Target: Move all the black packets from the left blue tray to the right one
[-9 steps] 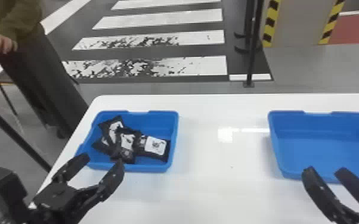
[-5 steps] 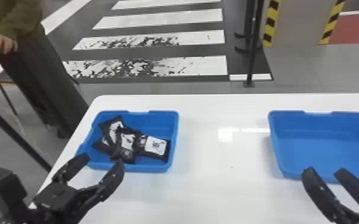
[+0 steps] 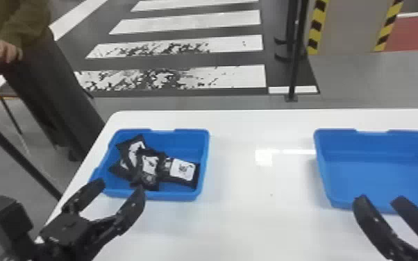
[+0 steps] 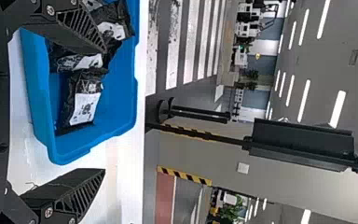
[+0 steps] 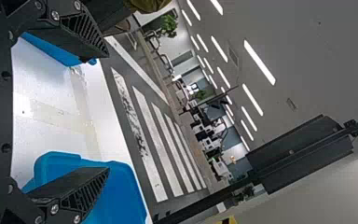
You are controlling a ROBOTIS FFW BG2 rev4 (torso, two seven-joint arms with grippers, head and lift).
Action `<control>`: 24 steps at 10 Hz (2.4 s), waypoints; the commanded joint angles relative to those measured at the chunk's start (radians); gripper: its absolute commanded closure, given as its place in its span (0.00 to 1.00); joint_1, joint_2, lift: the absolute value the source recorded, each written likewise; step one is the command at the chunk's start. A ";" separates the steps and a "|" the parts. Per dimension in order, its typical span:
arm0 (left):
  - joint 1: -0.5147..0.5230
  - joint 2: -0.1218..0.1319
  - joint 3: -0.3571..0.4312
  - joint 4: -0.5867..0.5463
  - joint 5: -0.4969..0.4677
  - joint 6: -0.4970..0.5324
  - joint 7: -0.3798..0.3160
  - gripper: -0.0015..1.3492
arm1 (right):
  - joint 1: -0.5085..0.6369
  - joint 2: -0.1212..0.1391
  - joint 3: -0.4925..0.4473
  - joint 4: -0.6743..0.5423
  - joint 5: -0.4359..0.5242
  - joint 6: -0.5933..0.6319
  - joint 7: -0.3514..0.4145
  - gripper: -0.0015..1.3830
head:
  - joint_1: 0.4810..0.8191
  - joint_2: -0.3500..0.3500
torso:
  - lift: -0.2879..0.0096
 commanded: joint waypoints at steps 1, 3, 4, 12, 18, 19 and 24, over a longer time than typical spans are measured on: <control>-0.003 -0.004 0.006 0.000 -0.018 0.009 0.000 0.10 | 0.000 0.001 0.002 0.003 -0.006 0.000 0.000 0.12 | 0.63 0.75 | 0.50; -0.050 -0.004 0.028 0.000 -0.070 0.046 0.000 0.10 | 0.000 0.001 0.000 -0.001 0.004 0.000 0.000 0.12 | 0.63 0.77 | 0.50; -0.087 -0.004 0.040 0.000 -0.115 0.060 0.000 0.10 | 0.000 -0.001 0.000 -0.006 0.018 0.000 0.000 0.12 | 0.63 0.78 | 0.50; -0.526 0.176 -0.124 0.255 -0.395 0.313 0.000 0.10 | -0.005 0.001 0.010 0.003 0.016 0.000 0.000 0.12 | 0.63 0.81 | 0.50; -0.754 0.202 -0.266 0.402 -0.730 0.384 -0.110 0.09 | -0.007 0.001 0.014 0.008 0.008 0.000 0.000 0.12 | 0.63 0.82 | 0.50; -0.791 0.215 -0.319 0.422 -0.758 0.414 -0.137 0.09 | -0.010 0.001 0.016 0.011 0.006 0.003 0.000 0.12 | 0.63 0.80 | 0.50; -0.939 0.255 -0.521 0.567 -0.965 0.534 -0.350 0.10 | -0.012 0.001 0.020 0.018 -0.008 0.003 0.000 0.12 | 0.63 0.66 | 0.50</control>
